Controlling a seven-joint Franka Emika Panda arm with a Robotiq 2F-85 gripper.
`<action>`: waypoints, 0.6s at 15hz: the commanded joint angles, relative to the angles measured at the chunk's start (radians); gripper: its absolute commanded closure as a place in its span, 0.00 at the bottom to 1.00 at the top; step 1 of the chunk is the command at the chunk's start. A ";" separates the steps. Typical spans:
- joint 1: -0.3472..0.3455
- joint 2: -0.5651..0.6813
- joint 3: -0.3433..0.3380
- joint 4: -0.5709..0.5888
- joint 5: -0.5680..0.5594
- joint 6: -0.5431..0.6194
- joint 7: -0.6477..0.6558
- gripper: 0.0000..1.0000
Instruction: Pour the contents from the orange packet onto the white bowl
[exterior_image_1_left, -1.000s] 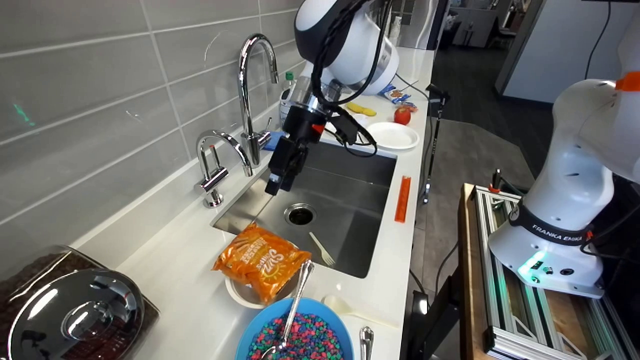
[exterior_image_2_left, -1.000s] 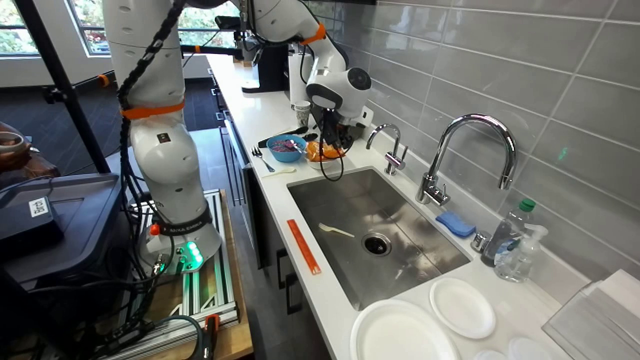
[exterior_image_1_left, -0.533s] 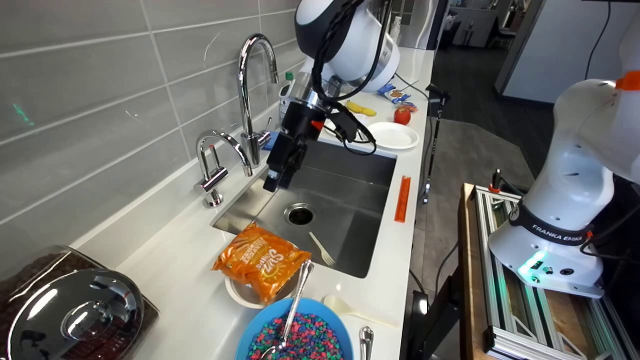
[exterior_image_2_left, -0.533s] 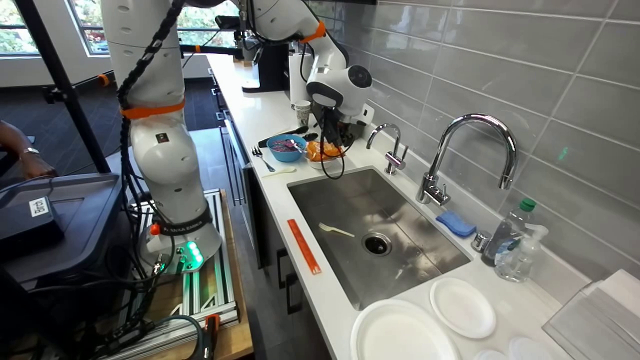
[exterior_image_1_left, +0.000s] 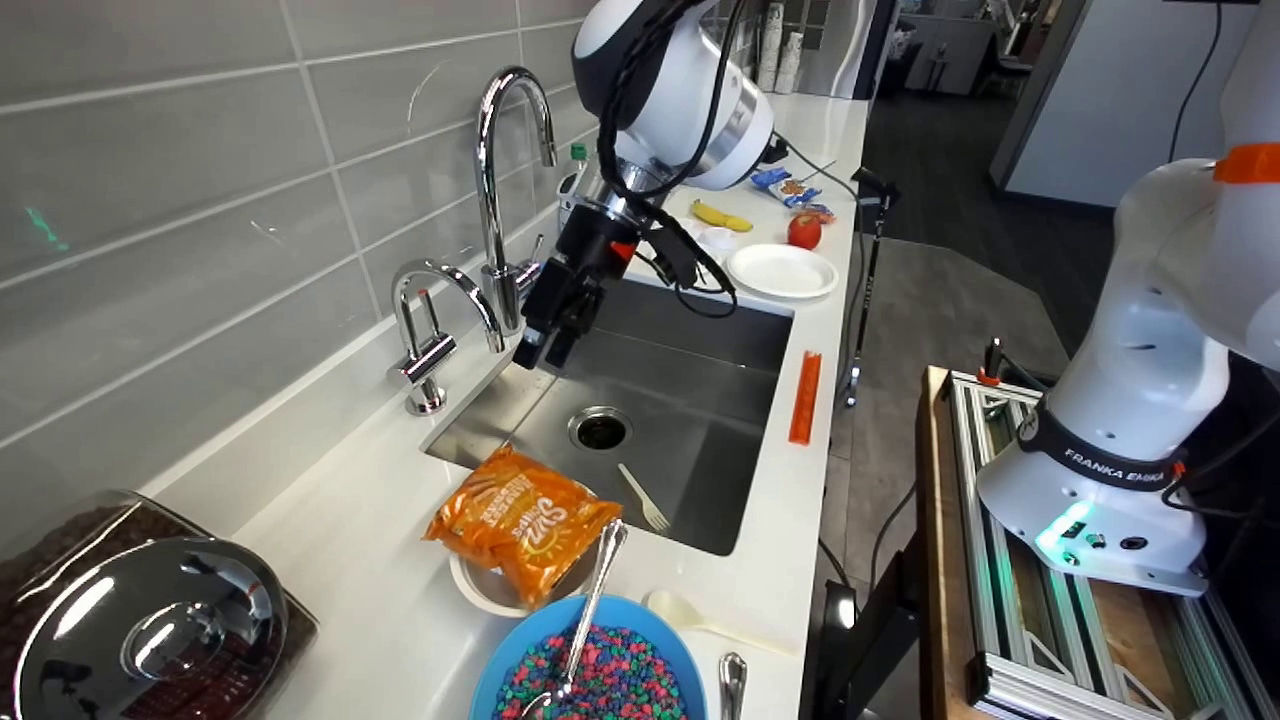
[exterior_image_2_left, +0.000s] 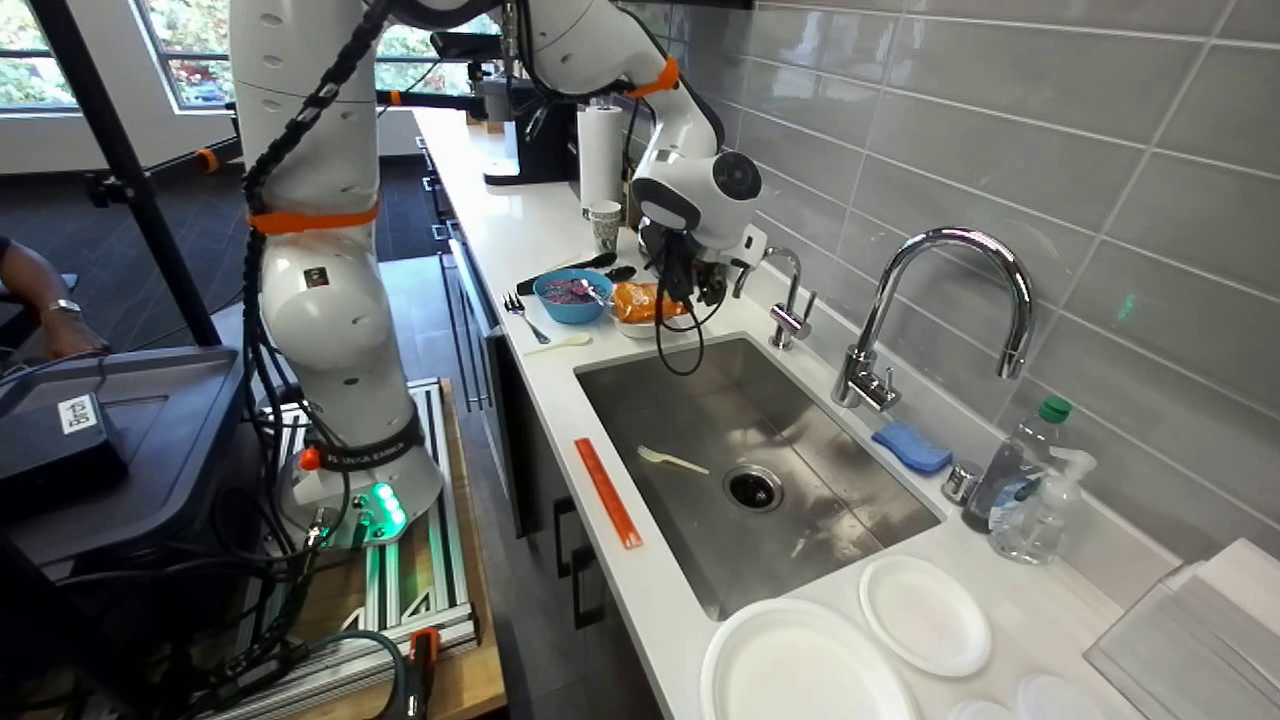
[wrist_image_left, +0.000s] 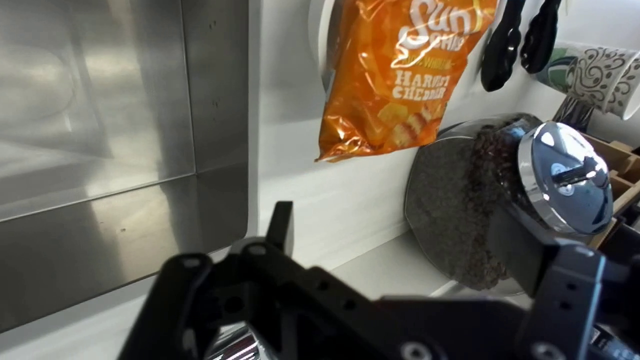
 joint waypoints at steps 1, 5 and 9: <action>-0.033 0.092 0.026 0.062 0.082 0.021 -0.086 0.00; -0.038 0.143 0.039 0.078 0.093 0.016 -0.100 0.00; -0.036 0.193 0.062 0.088 0.154 0.026 -0.156 0.00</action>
